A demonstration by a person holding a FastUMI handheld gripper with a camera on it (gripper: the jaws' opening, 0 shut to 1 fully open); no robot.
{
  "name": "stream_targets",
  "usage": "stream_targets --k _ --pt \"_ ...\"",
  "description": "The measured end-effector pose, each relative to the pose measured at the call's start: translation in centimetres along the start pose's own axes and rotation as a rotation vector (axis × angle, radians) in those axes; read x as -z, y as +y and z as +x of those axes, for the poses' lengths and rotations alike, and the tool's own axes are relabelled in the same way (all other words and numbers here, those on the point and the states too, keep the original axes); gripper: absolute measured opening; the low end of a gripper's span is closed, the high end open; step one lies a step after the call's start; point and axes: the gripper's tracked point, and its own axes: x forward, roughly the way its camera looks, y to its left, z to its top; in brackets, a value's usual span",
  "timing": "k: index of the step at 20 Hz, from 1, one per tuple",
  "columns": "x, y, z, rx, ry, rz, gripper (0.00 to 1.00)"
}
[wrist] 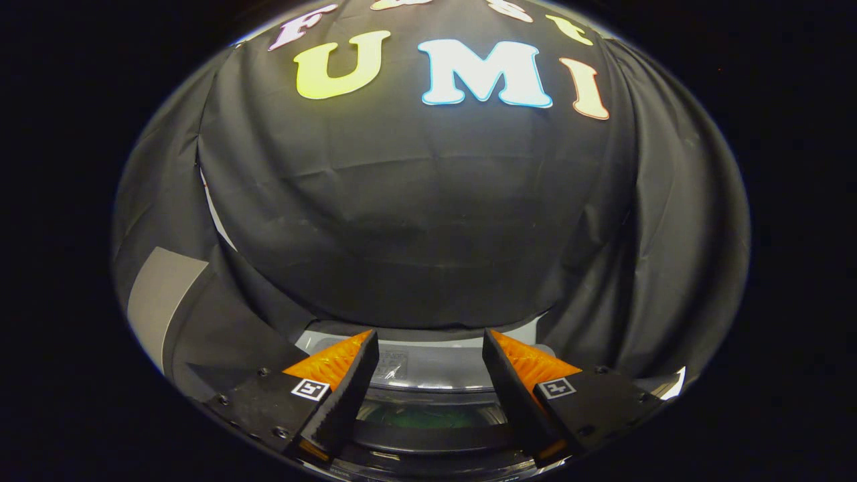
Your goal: Put the clothes into the washing machine and then close the washing machine lid.
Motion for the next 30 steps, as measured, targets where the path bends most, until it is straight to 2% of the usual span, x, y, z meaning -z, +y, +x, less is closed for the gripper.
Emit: stream_targets --k 8,11,14,16,19,22,26,30 --pt "3.0 0.0 -1.9 0.018 -0.029 0.006 0.97" --pt "5.1 0.3 -3.1 0.015 -0.033 0.046 0.97" --pt "7.2 1.0 -4.6 0.009 -0.044 0.093 0.97" --pt "8.8 1.3 -6.0 0.028 -0.055 0.093 0.96" --pt "10.9 3.2 -8.2 0.014 -0.082 0.09 0.97" --pt "11.7 5.6 -12.3 -0.02 -0.216 0.026 0.97" --pt "15.6 6.1 -16.3 0.046 -0.321 -0.025 0.99" --pt "17.0 8.2 -23.4 0.089 -0.465 -0.021 0.98"
